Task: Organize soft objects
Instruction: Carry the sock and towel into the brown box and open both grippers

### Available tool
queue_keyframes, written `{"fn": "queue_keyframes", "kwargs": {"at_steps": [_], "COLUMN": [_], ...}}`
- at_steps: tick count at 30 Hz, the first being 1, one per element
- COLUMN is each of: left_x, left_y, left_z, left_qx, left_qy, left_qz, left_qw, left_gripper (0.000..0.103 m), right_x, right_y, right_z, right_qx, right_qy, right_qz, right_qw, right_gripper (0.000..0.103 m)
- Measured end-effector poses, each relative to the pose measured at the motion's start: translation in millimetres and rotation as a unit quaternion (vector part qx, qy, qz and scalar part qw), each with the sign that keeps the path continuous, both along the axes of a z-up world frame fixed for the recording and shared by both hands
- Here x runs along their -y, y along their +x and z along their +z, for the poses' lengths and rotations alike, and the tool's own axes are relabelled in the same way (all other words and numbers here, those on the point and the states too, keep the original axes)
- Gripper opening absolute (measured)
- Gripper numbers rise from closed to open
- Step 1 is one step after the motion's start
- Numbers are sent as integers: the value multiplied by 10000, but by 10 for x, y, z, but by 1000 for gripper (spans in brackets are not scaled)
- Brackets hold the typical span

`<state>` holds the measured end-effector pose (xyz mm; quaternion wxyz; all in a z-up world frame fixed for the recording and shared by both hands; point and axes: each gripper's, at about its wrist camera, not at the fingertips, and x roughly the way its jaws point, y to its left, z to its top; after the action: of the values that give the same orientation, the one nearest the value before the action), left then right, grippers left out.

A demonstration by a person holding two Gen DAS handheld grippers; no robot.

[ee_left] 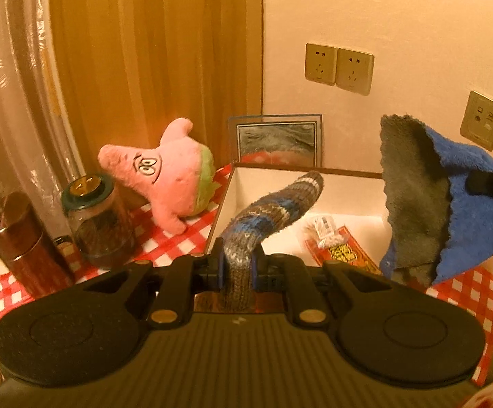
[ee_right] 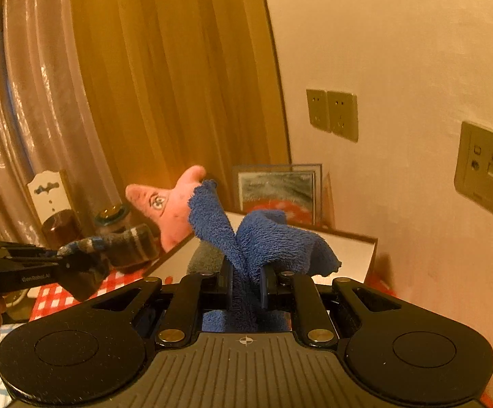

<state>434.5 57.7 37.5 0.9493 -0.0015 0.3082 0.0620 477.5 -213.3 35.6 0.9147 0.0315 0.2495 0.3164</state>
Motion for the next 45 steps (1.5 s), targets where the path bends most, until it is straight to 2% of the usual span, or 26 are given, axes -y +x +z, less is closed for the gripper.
{"fn": "queue_keyframes", "kwargs": {"at_steps": [10,21,24,26,27,38,40,41,42,44,45], "left_x": [145,185,204,212,216,160,153,151,148,138,133], "left_y": [662,1280,1388,1444,1463,1484,1465,1453,1441,1412,1395], "left_z": [-168,-485,-521,-537,-545,-623,-622,-619,-617,-609,-606], "left_qx": [-255,-643,-615,-604,-606,-805,-821,-824,-829,-851,-857], "left_qy": [-42,-186,-273,-313,-312,-186,-157,-152,-155,-177,-182], "left_qz": [-142,-197,-189,-204,-210,-218,-220,-226,-233,-244,-249], "left_qw": [9996,9976,9976,9975,9975,9963,9963,9962,9962,9959,9958], "left_gripper": [13,15,20,32,34,34,34,34,34,36,36], "right_x": [-154,-325,-346,-363,-369,-413,-425,-438,-450,-450,-444], "right_y": [476,938,1032,1085,1107,1227,1238,1236,1230,1196,1179], "right_z": [-81,-409,-471,-497,-508,-573,-569,-563,-556,-535,-522], "right_qx": [-18,-396,-469,-502,-515,-555,-529,-493,-445,-300,-236], "right_qy": [-24,-225,-227,-219,-216,-149,-92,-97,-113,-77,-50], "right_qz": [-155,-238,-257,-265,-262,-208,-207,-207,-217,-247,-255], "right_qw": [9999,9987,9983,9981,9981,9981,9983,9985,9987,9992,9994], "right_gripper": [14,14,15,15,15,15,20,30,45,65,69]}}
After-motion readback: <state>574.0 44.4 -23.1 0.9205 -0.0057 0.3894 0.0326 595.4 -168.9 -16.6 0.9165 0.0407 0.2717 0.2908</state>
